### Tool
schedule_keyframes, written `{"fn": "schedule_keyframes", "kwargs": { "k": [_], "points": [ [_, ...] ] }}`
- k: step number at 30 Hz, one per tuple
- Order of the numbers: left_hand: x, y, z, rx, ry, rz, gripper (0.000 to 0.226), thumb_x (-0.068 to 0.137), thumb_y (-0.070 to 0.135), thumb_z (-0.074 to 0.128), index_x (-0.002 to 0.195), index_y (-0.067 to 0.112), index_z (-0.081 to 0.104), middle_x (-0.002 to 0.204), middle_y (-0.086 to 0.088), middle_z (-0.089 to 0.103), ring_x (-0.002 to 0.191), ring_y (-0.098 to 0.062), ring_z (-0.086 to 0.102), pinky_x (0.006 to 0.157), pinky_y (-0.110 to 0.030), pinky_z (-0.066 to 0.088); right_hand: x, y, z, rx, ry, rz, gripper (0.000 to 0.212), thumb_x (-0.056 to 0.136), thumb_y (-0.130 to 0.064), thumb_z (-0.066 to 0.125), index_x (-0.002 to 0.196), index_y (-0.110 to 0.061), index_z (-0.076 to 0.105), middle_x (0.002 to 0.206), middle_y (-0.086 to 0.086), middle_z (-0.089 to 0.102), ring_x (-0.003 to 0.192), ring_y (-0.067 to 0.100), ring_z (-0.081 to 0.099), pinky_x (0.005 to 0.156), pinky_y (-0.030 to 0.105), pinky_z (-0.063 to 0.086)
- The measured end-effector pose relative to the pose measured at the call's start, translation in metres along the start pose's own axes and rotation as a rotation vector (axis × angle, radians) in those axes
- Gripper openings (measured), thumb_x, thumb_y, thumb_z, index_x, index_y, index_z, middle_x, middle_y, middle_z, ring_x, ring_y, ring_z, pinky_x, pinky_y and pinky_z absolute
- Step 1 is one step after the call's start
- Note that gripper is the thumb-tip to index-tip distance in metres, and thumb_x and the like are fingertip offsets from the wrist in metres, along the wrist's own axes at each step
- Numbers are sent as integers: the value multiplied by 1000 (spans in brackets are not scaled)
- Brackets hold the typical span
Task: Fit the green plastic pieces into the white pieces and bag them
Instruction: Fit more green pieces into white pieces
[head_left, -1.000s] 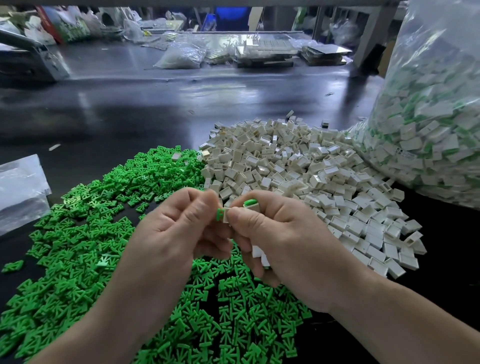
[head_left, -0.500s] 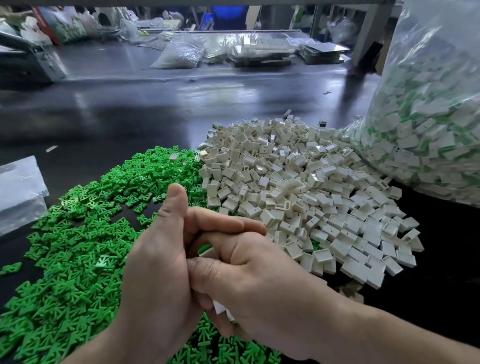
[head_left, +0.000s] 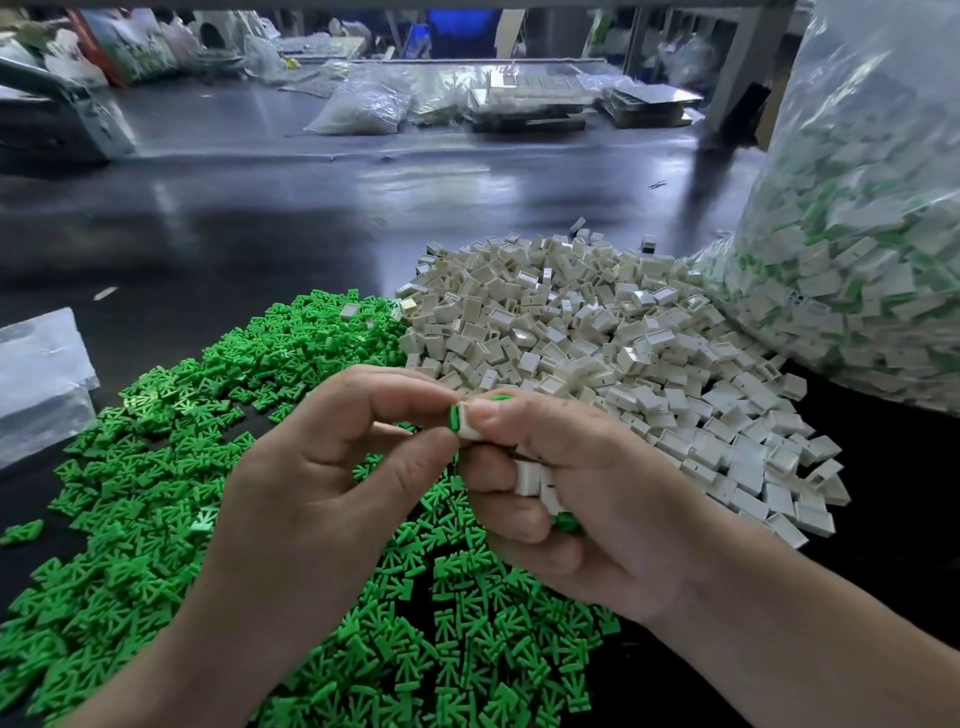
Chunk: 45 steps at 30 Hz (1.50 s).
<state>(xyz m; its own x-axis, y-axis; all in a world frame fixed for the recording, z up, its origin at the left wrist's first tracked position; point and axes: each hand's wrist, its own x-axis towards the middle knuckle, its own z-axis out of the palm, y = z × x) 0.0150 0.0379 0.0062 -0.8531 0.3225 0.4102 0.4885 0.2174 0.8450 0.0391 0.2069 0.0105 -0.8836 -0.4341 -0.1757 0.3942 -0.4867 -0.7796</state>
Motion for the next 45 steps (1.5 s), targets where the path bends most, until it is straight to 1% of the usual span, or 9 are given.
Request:
{"fn": "schedule_keyframes", "kwargs": {
  "k": [4,8,13,16,19,25,35,39,45],
  "points": [
    [-1,-3,3,60,26,31,25,84,45,56,100,30,67,101,6,71,98,-15,66,81,-27,52,1,2,-2,16,-17,33,10,91,-27,59,90,-17,60,67,-2,53,43,5,49,32,15,32],
    [0,5,7,61,42,44,25,83,45,56,101,31,65,102,9,71,98,-9,66,80,-14,48,1,5,-4,71,-50,69,29,94,-42,59,99,-14,56,66,-2,61,43,5,54,33,14,37],
    [-4,-2,5,93,60,20,27,88,43,57,113,36,64,108,17,69,101,-1,64,76,-6,46,1,-9,-12,245,-76,-102,14,82,-18,70,88,-11,59,70,4,60,46,6,59,33,14,43],
    [-6,-8,6,361,-69,24,35,92,54,53,122,37,60,115,28,61,104,11,56,70,-4,46,-1,-24,-17,355,-34,-231,23,72,-9,76,86,-10,58,80,10,61,51,11,63,33,18,46],
    [-8,-11,13,542,-199,60,42,93,58,46,128,38,57,122,26,54,111,15,45,75,-5,37,-1,-27,-18,357,34,-251,14,77,-9,67,83,-10,55,79,6,59,54,10,61,32,16,43],
    [-6,-16,14,643,-128,54,30,93,41,50,118,31,63,102,18,61,88,1,57,71,-17,45,2,-25,-22,239,198,-208,10,80,-14,64,83,-14,54,70,0,55,46,5,51,30,12,32],
    [5,-22,12,744,-159,21,37,91,39,58,126,30,61,109,13,61,97,-8,56,77,-24,40,2,-35,-30,227,262,-288,21,84,-30,66,85,-17,49,62,-4,50,41,3,44,29,13,30],
    [22,-20,17,921,-296,112,31,89,27,66,120,31,67,102,6,63,91,-16,57,73,-27,41,2,-34,-32,206,285,-300,21,83,-30,67,85,-17,50,63,-3,52,41,4,45,29,14,30],
    [35,-24,11,1006,-404,210,21,90,36,63,108,28,71,92,6,60,84,-16,56,76,-33,47,6,-31,-37,222,289,-284,19,79,-27,70,88,-17,57,65,-1,54,41,7,46,28,16,31]
  ]
}}
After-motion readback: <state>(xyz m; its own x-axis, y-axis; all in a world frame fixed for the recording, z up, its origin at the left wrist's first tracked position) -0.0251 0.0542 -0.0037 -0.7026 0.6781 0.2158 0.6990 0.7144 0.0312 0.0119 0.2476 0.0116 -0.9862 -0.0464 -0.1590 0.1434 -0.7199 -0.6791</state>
